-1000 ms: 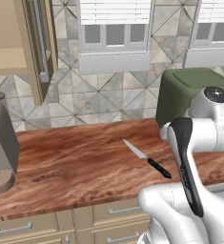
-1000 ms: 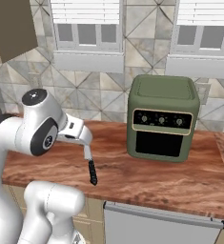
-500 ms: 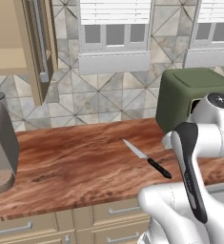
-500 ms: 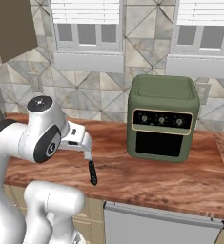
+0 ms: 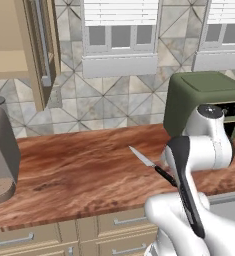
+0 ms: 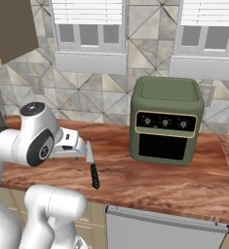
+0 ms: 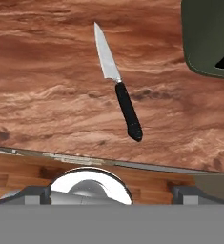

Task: Move the cutting board and knife to the sink. Then move spray from the cabinet to the counter.

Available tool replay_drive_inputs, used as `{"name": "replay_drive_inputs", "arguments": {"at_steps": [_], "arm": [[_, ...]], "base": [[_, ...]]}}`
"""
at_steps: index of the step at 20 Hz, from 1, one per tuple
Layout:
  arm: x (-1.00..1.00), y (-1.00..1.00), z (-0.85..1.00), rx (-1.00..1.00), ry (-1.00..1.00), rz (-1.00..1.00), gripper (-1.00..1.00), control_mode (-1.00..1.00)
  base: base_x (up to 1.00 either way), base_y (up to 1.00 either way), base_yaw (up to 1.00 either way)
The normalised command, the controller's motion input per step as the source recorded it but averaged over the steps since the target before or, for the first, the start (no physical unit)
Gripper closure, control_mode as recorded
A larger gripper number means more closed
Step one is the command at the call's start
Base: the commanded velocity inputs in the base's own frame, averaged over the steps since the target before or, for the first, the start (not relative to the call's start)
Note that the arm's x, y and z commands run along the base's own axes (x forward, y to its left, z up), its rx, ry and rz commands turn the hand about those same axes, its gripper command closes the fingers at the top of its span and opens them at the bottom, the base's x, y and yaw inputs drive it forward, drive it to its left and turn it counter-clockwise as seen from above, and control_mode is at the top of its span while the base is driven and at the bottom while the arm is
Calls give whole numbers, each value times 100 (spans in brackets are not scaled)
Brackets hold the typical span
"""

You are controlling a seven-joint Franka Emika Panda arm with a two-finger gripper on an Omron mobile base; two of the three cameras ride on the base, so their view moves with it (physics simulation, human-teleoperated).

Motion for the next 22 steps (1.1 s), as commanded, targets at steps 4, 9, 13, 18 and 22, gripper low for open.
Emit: {"name": "replay_drive_inputs", "arguments": {"at_steps": [4,9,13,18,22], "arm": [[13,11,-41,-6,13,4,-100,-100],[21,0,-43,-1,14,6,-100,-100],[22,0,-52,-4,12,2,-100,-100],[9,0,-38,-2,7,0,-100,-100],[9,-7,-16,0,0,0,-100,-100]], "base": [[0,0,0],[0,0,0],[0,0,0],[0,0,0],[0,0,0]]}}
